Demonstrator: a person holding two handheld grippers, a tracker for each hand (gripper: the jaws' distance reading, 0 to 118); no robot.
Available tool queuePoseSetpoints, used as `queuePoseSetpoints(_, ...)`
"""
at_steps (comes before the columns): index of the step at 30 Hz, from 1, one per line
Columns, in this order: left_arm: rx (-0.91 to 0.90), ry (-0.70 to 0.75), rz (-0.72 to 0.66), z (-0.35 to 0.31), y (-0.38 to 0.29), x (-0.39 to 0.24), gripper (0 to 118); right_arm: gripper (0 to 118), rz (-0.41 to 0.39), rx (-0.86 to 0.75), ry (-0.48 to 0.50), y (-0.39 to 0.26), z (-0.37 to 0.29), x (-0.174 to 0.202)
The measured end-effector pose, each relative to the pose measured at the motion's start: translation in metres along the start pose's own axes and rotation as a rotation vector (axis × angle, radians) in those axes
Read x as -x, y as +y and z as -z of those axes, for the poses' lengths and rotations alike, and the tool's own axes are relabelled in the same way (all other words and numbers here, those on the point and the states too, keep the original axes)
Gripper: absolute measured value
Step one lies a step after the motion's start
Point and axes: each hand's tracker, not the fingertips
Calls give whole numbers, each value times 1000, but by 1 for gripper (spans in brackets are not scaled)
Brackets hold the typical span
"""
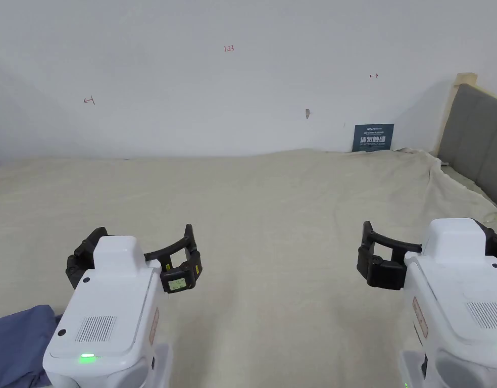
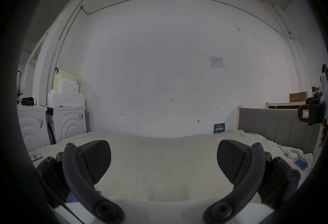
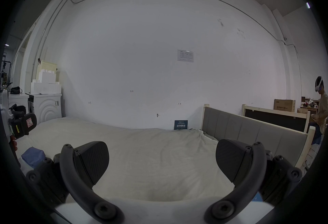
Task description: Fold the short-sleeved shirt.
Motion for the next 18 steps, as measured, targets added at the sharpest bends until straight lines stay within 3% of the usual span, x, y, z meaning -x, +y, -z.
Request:
queuePoseSetpoints(3,3,-2,-3,0,0,1,118,118,21,22,-17,1,1,-1)
queuePoseSetpoints(9,8,-1,5,-2,0,4,118,118,201,154,-52,6,6,-9)
queuePoseSetpoints(11,8,1,5,-2,0,5,118,118,253,264,-60,13,10,-12)
queuePoseSetpoints(15,13,2,-1,-3,1,7,118,117,265,403,-149,22,15,-13)
queuePoseSetpoints(18,12,5,-1,-3,1,7,118,117,292,460,-159,28,18,-13)
